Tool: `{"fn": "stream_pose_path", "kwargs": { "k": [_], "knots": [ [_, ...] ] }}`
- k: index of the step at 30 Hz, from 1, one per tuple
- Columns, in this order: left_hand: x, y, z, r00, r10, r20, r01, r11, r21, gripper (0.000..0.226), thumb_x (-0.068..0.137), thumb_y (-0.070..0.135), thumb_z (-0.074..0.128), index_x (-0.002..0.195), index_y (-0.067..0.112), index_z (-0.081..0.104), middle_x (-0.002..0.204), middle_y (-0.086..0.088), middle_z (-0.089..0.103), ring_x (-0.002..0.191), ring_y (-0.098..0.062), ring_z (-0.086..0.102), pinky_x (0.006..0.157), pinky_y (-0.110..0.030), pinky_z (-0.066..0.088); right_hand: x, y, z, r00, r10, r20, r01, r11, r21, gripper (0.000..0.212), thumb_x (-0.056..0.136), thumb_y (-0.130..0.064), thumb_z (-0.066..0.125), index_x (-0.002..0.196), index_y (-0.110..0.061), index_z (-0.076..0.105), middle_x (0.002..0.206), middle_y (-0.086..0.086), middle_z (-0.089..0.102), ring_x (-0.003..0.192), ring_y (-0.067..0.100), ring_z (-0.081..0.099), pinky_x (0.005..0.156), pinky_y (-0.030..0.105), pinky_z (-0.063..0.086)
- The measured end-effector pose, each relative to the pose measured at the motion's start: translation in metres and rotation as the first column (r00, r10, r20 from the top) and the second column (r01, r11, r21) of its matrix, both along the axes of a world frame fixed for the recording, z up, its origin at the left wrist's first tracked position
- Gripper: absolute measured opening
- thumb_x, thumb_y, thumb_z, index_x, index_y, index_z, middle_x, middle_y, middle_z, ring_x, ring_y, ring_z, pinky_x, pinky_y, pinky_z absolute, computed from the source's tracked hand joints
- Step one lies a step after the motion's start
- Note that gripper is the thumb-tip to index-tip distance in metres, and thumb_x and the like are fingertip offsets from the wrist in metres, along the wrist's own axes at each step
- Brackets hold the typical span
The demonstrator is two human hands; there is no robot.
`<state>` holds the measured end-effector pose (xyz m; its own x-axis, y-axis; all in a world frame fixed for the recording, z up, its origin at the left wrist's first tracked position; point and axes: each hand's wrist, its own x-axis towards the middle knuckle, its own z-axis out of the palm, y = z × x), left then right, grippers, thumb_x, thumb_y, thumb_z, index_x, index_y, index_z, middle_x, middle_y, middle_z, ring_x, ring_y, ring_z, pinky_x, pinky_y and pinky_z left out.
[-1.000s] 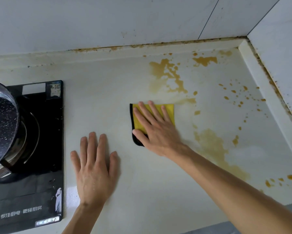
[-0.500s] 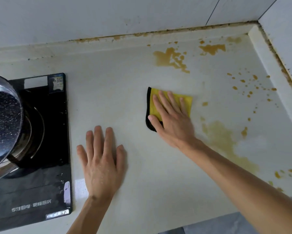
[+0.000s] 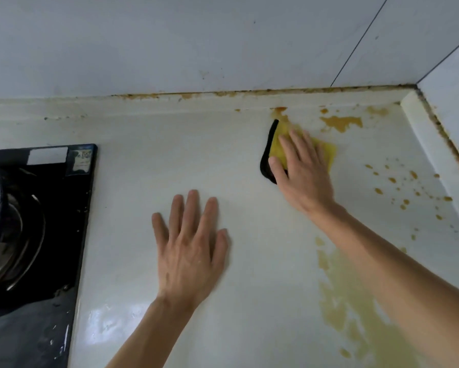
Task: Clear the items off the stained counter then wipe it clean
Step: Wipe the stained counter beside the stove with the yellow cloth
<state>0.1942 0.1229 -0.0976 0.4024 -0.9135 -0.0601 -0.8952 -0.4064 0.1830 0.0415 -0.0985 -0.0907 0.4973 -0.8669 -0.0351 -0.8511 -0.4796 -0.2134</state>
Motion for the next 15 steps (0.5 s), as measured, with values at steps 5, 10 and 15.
{"fn": "stream_pose_path", "kwargs": {
  "k": [5, 10, 15],
  "knots": [
    [-0.002, 0.004, -0.008, 1.0, 0.002, 0.01, -0.001, 0.999, -0.043, 0.059, 0.102, 0.049, 0.045, 0.155, 0.022, 0.047, 0.166, -0.009, 0.038, 0.155, -0.038, 0.031, 0.118, -0.064, 0.026, 0.045, 0.028, -0.003, 0.952, 0.303, 0.045, -0.304, 0.953, -0.004, 0.064, 0.106, -0.052, 0.034, 0.161, -0.019, 0.039, 0.17, 0.0, 0.031, 0.159, 0.021, 0.02, 0.129, 0.046, 0.017],
    [-0.002, 0.006, -0.011, 0.999, 0.036, -0.029, -0.037, 0.998, -0.045, 0.061, 0.103, 0.054, 0.04, 0.159, 0.03, 0.041, 0.171, -0.004, 0.032, 0.161, -0.032, 0.023, 0.125, -0.063, 0.019, 0.083, -0.036, -0.001, 0.929, 0.37, -0.028, -0.369, 0.929, 0.039, 0.067, 0.108, -0.056, 0.029, 0.166, -0.023, 0.023, 0.174, -0.007, 0.016, 0.161, 0.015, 0.009, 0.13, 0.041, 0.008],
    [-0.001, 0.008, -0.013, 0.998, 0.035, -0.043, -0.038, 0.997, -0.063, 0.062, 0.104, 0.054, 0.041, 0.161, 0.032, 0.039, 0.173, -0.004, 0.03, 0.163, -0.031, 0.02, 0.127, -0.062, 0.016, 0.023, -0.063, -0.007, 0.995, 0.098, 0.031, -0.097, 0.995, -0.039, 0.064, 0.107, -0.056, 0.032, 0.161, -0.024, 0.033, 0.169, -0.003, 0.025, 0.152, 0.019, 0.022, 0.127, 0.042, 0.02]
  ]
}}
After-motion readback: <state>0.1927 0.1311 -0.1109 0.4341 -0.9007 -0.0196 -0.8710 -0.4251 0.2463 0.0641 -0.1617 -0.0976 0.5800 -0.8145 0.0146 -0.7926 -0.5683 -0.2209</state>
